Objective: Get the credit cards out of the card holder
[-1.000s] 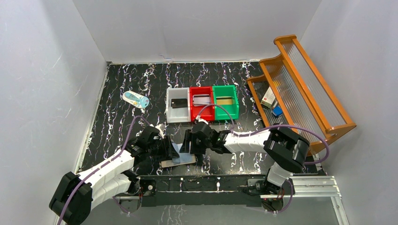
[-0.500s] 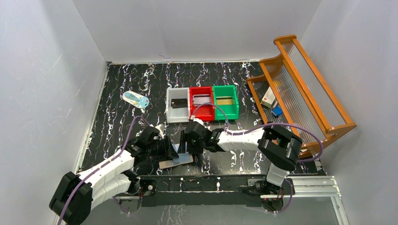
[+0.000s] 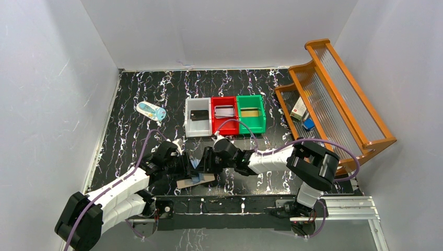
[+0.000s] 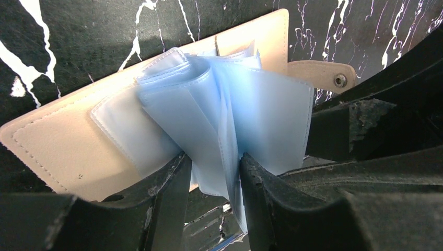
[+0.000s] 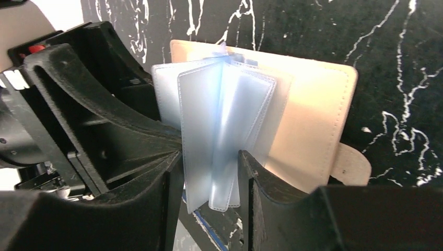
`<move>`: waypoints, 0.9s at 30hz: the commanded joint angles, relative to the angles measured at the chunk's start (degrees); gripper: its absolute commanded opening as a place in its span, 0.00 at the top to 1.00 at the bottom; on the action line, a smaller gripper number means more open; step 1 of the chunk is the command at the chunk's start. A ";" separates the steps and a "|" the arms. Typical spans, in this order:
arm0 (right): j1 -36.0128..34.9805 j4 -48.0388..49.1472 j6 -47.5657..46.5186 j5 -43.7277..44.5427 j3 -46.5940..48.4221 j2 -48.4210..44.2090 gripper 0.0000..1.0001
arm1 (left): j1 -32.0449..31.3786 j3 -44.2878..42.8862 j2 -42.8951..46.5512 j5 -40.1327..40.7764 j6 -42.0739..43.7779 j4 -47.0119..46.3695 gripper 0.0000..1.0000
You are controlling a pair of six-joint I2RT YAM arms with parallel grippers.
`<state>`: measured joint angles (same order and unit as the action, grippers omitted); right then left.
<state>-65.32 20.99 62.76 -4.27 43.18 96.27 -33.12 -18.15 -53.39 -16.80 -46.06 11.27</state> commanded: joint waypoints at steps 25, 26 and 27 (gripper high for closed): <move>-0.17 -23.04 -0.81 19.28 -0.41 -11.64 0.89 | -0.12 -10.08 2.98 5.49 5.23 11.08 0.67; -0.11 -24.47 -0.73 20.15 -0.83 -12.62 0.87 | -0.20 -10.33 3.29 5.97 5.27 11.33 0.67; -0.08 -25.98 -0.65 20.97 -1.22 -13.69 0.81 | -0.18 -10.61 3.48 6.21 5.16 11.78 0.66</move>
<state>-65.69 1.72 62.57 10.46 42.83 87.33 -33.12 -26.33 -51.79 -14.39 -42.09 17.39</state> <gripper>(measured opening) 0.125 0.329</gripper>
